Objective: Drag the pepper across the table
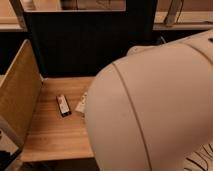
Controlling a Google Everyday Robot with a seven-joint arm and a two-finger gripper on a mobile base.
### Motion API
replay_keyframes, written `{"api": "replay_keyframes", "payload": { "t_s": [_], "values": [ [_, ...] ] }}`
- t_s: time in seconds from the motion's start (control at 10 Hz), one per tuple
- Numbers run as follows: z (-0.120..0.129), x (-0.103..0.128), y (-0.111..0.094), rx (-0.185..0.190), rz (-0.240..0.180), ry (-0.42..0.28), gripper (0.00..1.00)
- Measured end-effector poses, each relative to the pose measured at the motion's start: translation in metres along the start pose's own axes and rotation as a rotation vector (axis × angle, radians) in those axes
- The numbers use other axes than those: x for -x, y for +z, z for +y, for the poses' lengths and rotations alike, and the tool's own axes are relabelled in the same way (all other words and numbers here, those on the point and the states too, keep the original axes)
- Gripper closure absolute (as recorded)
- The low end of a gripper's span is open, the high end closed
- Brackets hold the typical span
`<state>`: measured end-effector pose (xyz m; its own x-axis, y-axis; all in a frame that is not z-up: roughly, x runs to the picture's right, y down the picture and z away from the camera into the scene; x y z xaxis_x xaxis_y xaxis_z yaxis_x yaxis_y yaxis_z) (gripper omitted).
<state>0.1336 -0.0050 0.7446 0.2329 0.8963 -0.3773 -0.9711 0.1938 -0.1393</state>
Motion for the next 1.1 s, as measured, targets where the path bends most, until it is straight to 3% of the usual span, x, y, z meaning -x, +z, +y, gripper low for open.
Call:
{"api": "replay_keyframes", "payload": {
  "t_s": [0.1,0.4,0.6,0.8,1.1],
  "values": [
    [0.000,0.001,0.001,-0.004,-0.002,0.001,0.20],
    [-0.010,0.008,0.022,-0.097,-0.032,0.036,0.20],
    [0.005,0.003,0.041,-0.108,-0.029,0.049,0.20],
    [0.026,-0.015,0.066,-0.105,0.022,0.028,0.20],
    [0.033,-0.048,0.098,-0.122,0.120,-0.015,0.20]
  ]
}}
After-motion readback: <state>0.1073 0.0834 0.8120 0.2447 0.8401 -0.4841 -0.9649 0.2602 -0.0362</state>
